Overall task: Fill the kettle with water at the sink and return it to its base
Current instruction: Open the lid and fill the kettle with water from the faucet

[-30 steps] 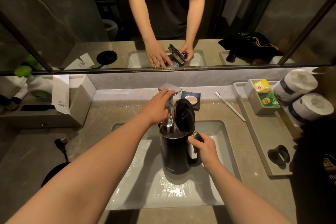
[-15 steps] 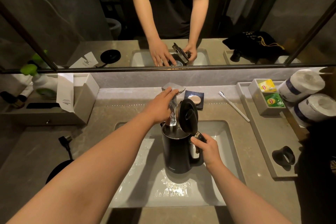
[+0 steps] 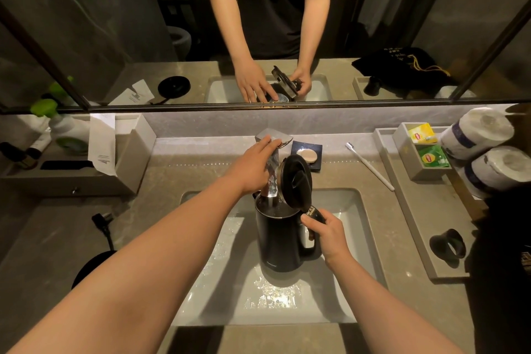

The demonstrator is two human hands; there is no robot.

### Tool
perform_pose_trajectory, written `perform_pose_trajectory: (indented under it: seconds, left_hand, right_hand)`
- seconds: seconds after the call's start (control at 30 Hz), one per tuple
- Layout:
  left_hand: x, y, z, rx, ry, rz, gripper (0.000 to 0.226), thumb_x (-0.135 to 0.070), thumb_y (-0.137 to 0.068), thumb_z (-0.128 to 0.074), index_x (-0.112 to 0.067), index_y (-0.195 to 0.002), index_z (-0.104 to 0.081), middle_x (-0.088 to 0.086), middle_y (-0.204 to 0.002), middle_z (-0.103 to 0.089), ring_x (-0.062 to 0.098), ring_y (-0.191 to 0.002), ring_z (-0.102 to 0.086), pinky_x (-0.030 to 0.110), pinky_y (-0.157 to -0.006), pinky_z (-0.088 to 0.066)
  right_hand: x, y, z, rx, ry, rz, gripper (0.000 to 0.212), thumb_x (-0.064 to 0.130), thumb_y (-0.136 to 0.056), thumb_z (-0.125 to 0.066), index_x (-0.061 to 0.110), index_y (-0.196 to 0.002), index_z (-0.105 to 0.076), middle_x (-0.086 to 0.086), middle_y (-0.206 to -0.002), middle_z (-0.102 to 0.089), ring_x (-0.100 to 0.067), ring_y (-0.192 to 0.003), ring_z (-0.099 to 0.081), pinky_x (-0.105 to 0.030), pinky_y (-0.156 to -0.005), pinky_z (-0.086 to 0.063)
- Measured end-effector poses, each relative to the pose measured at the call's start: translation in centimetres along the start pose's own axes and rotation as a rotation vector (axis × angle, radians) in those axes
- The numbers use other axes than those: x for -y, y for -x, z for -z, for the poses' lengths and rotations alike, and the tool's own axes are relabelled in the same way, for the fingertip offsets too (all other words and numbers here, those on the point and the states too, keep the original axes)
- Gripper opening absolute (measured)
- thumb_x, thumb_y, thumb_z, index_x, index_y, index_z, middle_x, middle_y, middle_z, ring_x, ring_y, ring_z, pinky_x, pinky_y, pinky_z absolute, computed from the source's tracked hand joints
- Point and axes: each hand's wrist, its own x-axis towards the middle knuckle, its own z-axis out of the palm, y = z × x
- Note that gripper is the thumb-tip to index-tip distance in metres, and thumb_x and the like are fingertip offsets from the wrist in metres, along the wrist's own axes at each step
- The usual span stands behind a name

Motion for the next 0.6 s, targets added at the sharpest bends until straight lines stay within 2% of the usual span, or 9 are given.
perform_pose_trajectory:
  seconds: [0.4,0.6]
  left_hand:
    - [-0.66,0.36,0.54,-0.028,0.015,0.016,0.073,-0.005,-0.088,-0.05,-0.032,-0.148,-0.018,-0.001,-0.159,-0.012,0.021,-0.142,-0.016,0.04,-0.109,-0.025]
    - [-0.9,0.46,0.78,-0.037,0.023,0.014,0.072,-0.002,-0.087,-0.05,-0.028,-0.148,-0.021,-0.002,-0.158,-0.015,0.019,-0.142,-0.018,0.038,-0.109,-0.024]
  right_hand:
    - [0.14,-0.18,0.37,-0.001,-0.019,0.001,0.024,0.033,-0.068,-0.075,0.013,-0.078,-0.068,-0.001,-0.067,-0.062,-0.022,-0.067,-0.056,-0.029,-0.055,-0.048]
    - [-0.24,-0.28,0.52,-0.006,-0.003,0.0,0.015,0.024,-0.078,-0.076,0.011,-0.082,-0.07,0.006,-0.064,-0.065,-0.021,-0.069,-0.057,-0.032,-0.06,-0.047]
